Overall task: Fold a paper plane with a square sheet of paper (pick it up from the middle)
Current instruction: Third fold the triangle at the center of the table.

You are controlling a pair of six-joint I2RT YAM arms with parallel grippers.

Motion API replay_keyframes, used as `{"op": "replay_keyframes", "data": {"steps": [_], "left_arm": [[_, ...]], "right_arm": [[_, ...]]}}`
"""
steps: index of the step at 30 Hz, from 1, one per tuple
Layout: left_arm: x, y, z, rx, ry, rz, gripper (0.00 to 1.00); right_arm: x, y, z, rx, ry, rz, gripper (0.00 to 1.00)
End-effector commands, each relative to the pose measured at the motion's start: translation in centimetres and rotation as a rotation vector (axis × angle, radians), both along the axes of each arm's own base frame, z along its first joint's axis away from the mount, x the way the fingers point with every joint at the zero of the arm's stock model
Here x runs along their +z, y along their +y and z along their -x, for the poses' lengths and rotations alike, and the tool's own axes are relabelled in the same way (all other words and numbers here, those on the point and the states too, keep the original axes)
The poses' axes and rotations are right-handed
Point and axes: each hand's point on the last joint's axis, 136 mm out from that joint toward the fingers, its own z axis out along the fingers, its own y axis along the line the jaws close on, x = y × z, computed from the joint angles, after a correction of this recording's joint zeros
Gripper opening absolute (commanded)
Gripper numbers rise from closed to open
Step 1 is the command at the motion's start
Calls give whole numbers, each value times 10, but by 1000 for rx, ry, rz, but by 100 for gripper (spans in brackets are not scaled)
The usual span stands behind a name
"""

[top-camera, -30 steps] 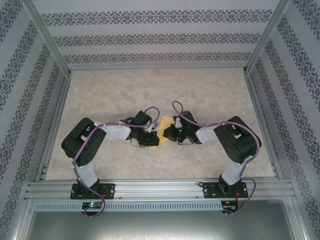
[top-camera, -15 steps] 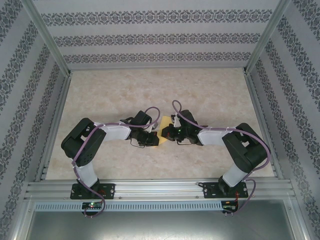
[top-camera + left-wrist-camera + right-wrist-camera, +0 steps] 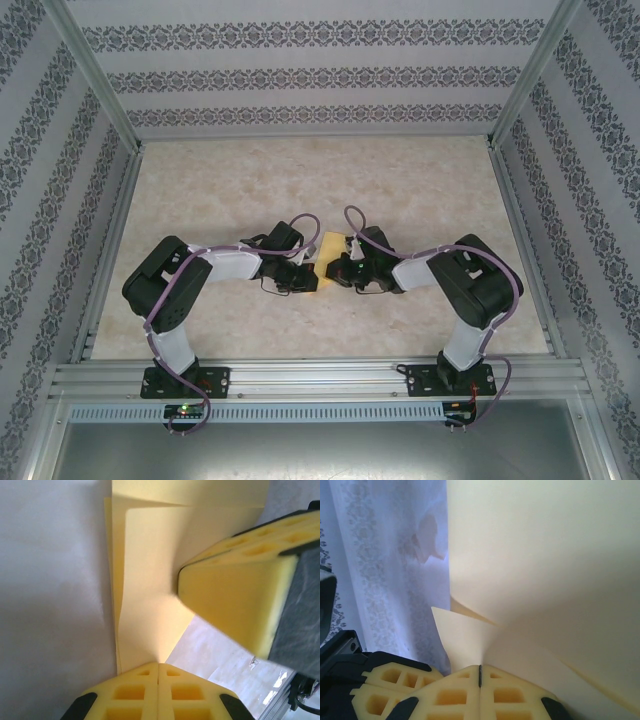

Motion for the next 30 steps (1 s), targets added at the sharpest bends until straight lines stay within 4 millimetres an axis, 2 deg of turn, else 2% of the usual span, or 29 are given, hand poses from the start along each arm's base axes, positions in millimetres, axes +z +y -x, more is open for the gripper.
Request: {"op": "replay_keyframes", "data": {"steps": [1,12,16,21,25,30], "left_arm": [[-29,32,23,13,84,-145,7],[-28,32,25,13,81,-136,6],[-25,30,24,8,73,-122,6],[-13,20,19,-3,53,-70,8],[15,1,4,-16,1,14,12],[74,-21,-26,-26,-134,113,17]], "right_arm": [[-20,-35,-5,-92,13,83,0],[-32,-75,-15,-175,16,92,0],[-24,-84,-21,-203,-8,64,0],[5,-79,-27,-173,-75,18,0],[27,-79,-27,-171,-105,14,0],[36,-80,-18,-160,-103,42,8]]}}
